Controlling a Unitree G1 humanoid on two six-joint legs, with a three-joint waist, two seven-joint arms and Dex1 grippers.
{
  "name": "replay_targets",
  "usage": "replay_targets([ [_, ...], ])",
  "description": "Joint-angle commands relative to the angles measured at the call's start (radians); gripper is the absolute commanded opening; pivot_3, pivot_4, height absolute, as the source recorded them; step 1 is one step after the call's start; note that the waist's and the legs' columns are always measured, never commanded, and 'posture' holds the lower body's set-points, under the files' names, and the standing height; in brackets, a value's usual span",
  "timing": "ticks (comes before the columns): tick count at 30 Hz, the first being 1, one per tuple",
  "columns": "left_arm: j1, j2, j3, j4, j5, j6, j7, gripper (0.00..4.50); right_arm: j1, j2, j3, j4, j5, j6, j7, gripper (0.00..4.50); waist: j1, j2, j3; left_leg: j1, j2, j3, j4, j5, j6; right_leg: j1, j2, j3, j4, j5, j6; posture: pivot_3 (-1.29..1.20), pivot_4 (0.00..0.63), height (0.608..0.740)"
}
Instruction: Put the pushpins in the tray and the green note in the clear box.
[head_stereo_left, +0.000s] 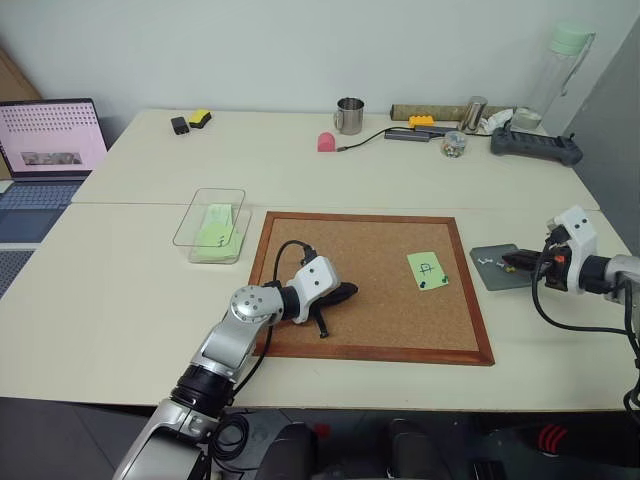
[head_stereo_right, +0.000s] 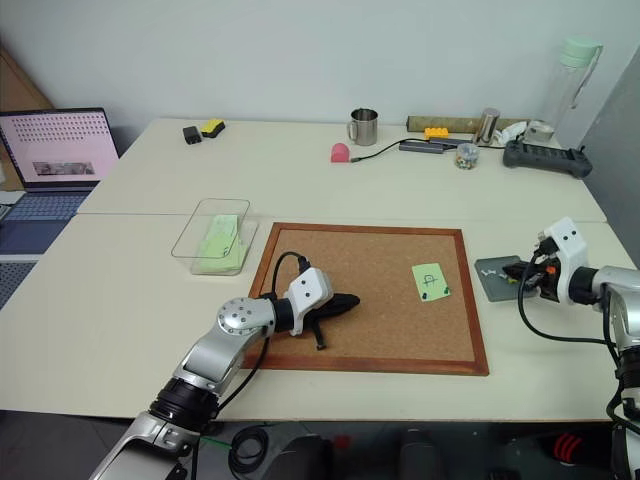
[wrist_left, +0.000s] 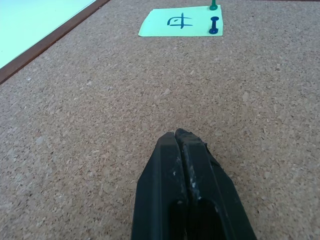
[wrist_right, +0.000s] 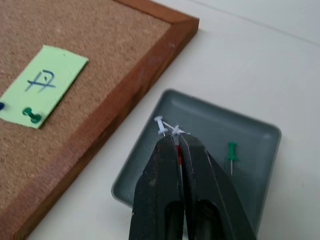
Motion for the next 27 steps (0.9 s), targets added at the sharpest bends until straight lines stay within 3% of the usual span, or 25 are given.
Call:
replay_targets([
  [1,0.008,0.003,-0.027,0.025,0.026,0.009,-0.011,0.0,0.006,-0.013,-0.004,-0.003,-0.014,-0.035,0.002,0.87,0.0,0.0,0.0,0.0,0.0,0.0,0.0,0.0,0.0,0.0,0.0,0.0,0.0,0.0,0.0,0.0,0.15,0.74],
  [12,0.008,0.005,-0.027,0.025,0.024,0.01,-0.015,0.0,0.005,-0.02,-0.036,-0.072,0.028,-0.03,0.026,3.05,0.001,0.0,0.0,0.0,0.0,0.0,0.0,0.0,0.0,0.0,0.0,0.0,0.0,0.0,0.0,0.0,0.15,0.74],
  [20,0.01,0.01,-0.026,0.025,0.025,0.009,-0.021,0.0,0.11,-0.021,0.071,-0.34,-0.008,-0.127,0.094,3.05,0.001,0.0,0.0,0.0,0.0,-0.001,0.0,0.0,0.0,0.0,0.0,-0.001,0.0,0.0,0.0,0.0,0.15,0.74],
  [27,0.009,0.01,-0.027,0.027,0.027,0.008,-0.024,0.0,0.083,0.079,0.143,-0.321,-0.035,-0.136,0.043,3.05,0.001,0.0,0.0,0.0,0.0,-0.002,0.0,0.0,0.0,0.0,0.0,0.0,0.0,0.0,0.0,0.0,0.15,0.74],
])
